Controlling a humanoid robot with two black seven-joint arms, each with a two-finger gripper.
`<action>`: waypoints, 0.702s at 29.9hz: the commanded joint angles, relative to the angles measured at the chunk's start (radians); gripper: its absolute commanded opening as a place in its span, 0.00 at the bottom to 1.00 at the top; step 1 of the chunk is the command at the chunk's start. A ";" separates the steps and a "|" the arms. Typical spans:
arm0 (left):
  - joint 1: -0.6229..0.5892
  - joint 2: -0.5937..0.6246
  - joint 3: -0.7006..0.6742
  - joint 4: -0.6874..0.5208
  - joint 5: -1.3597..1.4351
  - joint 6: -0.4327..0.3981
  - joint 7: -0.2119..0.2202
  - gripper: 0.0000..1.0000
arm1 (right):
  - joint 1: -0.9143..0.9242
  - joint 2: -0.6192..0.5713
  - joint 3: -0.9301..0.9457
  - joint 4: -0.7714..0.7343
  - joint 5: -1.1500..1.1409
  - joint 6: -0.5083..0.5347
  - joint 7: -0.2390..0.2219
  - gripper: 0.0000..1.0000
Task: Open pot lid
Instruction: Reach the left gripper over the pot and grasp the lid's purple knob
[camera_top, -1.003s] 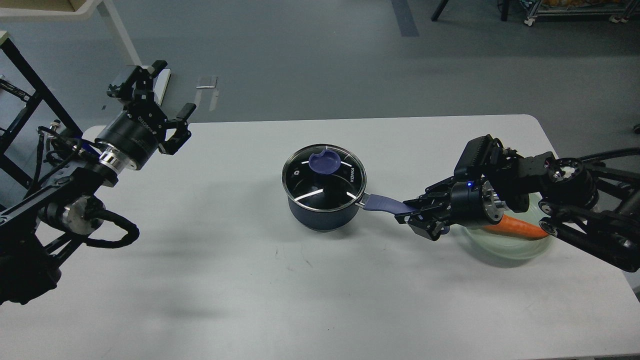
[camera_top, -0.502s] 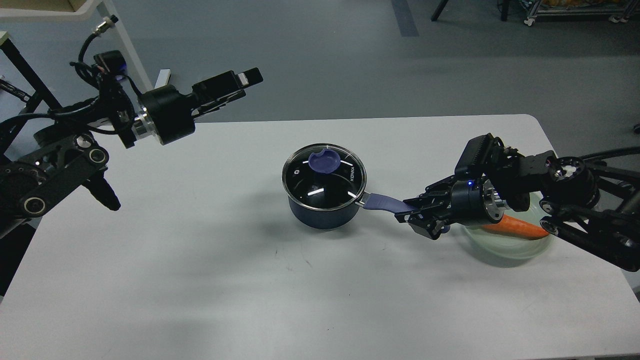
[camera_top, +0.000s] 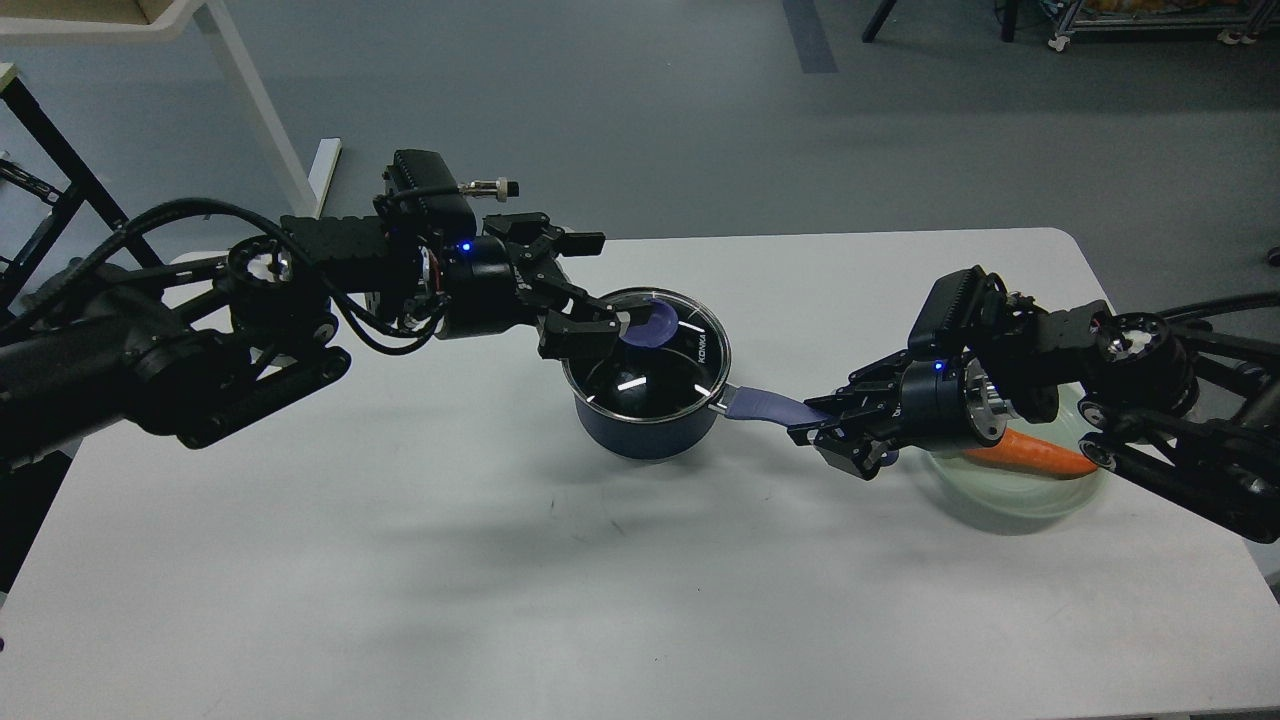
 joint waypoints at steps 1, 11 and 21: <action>-0.002 -0.052 0.005 0.058 0.032 0.002 0.000 0.99 | 0.000 0.000 0.000 0.000 0.002 0.001 0.000 0.33; 0.008 -0.129 0.049 0.143 0.034 0.019 0.000 0.99 | 0.000 0.000 0.000 0.002 0.002 0.001 0.000 0.33; 0.012 -0.193 0.049 0.233 0.032 0.024 0.000 0.99 | 0.000 0.000 0.000 0.002 0.002 0.000 0.000 0.33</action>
